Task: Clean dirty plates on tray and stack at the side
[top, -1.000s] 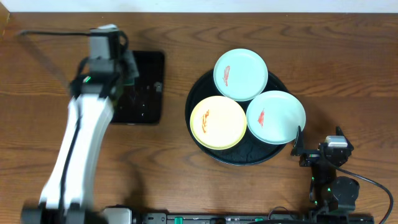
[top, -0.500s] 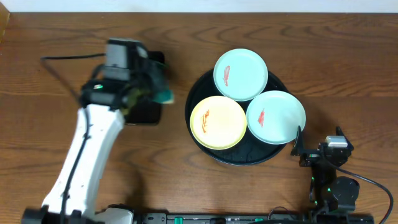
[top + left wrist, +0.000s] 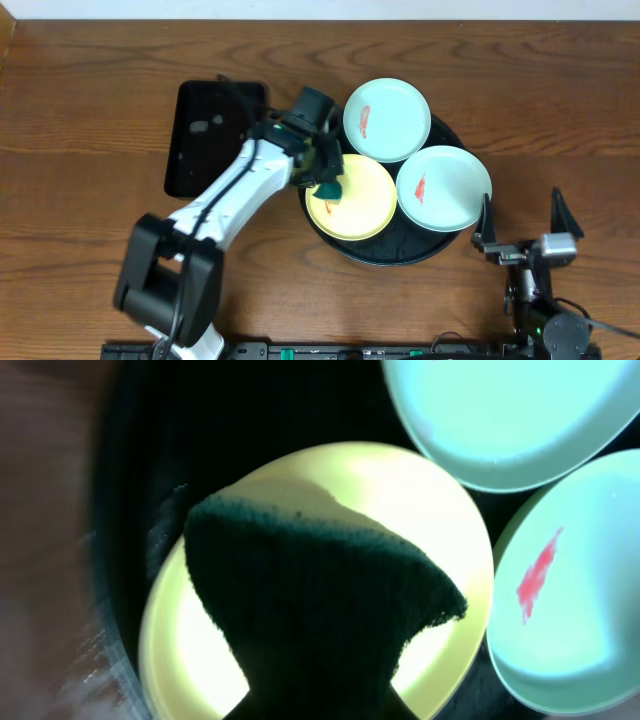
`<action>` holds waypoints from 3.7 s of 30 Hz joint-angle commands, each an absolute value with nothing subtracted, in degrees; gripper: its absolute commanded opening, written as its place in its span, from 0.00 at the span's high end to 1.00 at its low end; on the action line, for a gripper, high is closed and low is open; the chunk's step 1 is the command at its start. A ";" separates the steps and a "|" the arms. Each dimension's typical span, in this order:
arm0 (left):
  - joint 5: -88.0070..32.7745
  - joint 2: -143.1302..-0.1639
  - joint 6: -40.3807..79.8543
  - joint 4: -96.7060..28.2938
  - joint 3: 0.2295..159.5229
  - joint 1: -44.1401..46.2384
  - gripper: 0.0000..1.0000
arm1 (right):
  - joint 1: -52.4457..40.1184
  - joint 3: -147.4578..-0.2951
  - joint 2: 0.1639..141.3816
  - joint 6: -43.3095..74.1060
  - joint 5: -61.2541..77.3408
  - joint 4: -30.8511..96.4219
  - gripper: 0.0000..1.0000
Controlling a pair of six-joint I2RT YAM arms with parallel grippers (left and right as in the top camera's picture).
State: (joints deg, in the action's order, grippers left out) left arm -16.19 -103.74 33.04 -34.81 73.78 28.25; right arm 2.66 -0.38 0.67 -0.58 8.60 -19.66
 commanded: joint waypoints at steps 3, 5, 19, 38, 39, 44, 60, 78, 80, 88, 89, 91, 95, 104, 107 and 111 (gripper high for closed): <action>-15.59 -106.80 34.92 -30.39 73.60 30.41 0.92 | 2.68 -1.85 0.51 3.40 12.82 -20.12 0.01; -15.59 -107.90 36.86 -29.56 73.60 31.09 0.92 | 2.68 -3.57 1.30 3.40 14.55 -18.28 0.01; -15.57 -108.57 37.36 -29.45 73.60 34.00 0.58 | 2.68 -34.46 31.53 -4.69 20.53 4.08 0.01; -15.59 -108.55 37.15 -29.87 73.63 33.56 0.55 | 2.61 -65.04 62.48 1.39 49.60 22.74 0.01; -15.57 -108.55 37.15 -29.91 73.63 33.56 0.56 | 2.57 -65.04 62.63 2.11 49.50 22.06 0.01; -14.87 -108.55 36.73 -29.89 73.63 33.56 0.56 | 0.91 -65.28 63.55 11.09 37.71 24.29 0.01; -13.65 -108.55 36.73 -31.62 73.63 33.56 0.41 | -5.76 -80.79 79.15 10.94 30.13 43.27 0.35; -11.86 -108.55 36.49 -31.66 73.63 33.39 0.41 | -15.44 -92.58 100.66 11.51 16.71 58.61 0.37; -10.79 -108.55 36.51 -32.05 73.63 33.17 0.40 | -15.49 -93.17 102.21 11.55 16.75 57.98 0.21; -10.76 -108.55 36.47 -35.20 73.63 29.30 0.41 | -15.92 -92.53 103.35 11.92 15.86 56.58 0.27; -11.60 -108.55 36.25 -35.44 73.63 28.60 0.41 | -16.32 -91.94 103.66 11.27 15.31 55.94 0.41; -14.50 -108.55 34.89 -35.42 73.63 27.59 0.41 | -17.08 -90.98 104.40 9.87 13.76 55.07 0.50; -20.51 -108.55 30.92 -34.63 73.63 26.20 0.41 | -18.50 -88.79 106.83 8.93 13.39 52.10 0.52; -21.67 -108.55 29.02 -34.65 73.63 25.12 0.41 | -20.34 -88.44 114.34 4.14 13.72 50.78 0.60; -21.67 -108.55 28.69 -34.65 73.63 25.15 0.41 | -20.78 -88.44 116.31 4.14 13.74 51.53 0.60; -21.67 -108.55 28.71 -34.65 73.63 25.15 0.41 | -20.91 -88.44 117.21 3.77 13.74 53.41 0.60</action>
State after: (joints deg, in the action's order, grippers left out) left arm -21.08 -108.33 29.87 -34.50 73.76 25.50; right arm -20.32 -88.75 116.64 5.28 13.87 52.60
